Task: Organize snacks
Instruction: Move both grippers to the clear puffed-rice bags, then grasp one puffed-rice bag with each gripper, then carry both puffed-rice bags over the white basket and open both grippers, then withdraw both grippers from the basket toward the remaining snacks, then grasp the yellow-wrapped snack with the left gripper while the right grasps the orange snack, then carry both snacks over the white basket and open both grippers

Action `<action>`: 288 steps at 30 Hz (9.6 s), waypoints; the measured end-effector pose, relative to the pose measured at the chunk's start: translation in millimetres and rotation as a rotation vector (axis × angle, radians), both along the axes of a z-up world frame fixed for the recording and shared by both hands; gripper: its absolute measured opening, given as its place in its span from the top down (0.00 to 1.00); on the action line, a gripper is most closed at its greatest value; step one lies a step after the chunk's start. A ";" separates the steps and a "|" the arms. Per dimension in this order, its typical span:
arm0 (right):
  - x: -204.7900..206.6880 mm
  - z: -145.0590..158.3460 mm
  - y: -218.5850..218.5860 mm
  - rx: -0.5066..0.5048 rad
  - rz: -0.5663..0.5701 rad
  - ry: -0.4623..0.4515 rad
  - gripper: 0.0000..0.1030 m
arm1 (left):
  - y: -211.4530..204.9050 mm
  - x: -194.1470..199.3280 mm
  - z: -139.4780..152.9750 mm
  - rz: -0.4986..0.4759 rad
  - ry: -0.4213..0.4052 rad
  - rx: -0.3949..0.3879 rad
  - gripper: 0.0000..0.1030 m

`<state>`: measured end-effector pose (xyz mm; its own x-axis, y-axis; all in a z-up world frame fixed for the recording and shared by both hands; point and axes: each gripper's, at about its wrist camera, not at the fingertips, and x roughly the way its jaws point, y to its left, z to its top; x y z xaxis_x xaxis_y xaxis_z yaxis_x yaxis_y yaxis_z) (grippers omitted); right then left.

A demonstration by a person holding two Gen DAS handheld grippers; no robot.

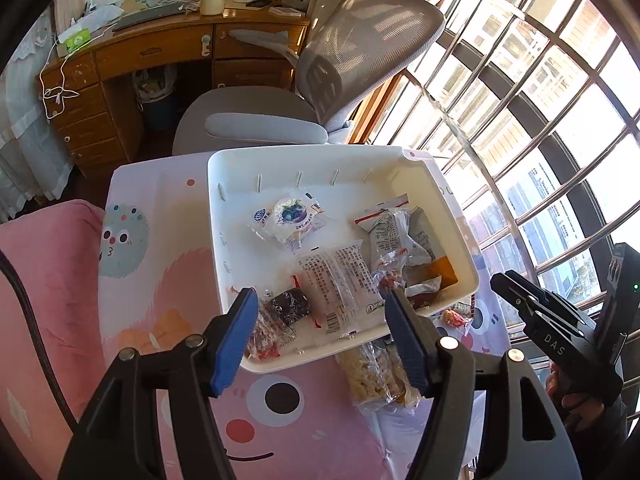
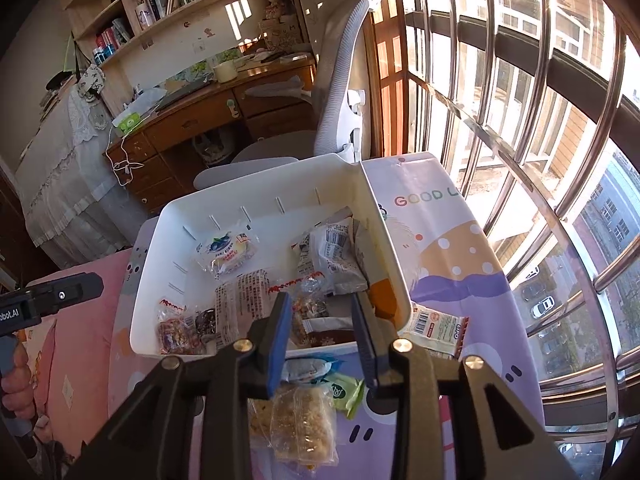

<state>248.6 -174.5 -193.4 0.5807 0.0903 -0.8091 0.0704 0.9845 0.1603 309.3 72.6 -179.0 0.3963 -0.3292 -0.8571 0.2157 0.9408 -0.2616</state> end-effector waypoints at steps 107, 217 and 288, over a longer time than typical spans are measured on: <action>-78.3 -80.4 65.1 -0.036 0.535 0.129 0.68 | -31.1 -85.3 -119.0 0.274 0.322 -0.029 0.50; -90.4 -73.0 -93.4 -0.055 0.205 0.123 0.51 | -165.0 -111.4 -105.1 -0.122 0.281 0.124 0.14; -50.2 -70.8 -45.1 0.041 0.549 0.044 0.81 | -180.6 -81.4 -67.5 -0.057 0.260 0.237 0.76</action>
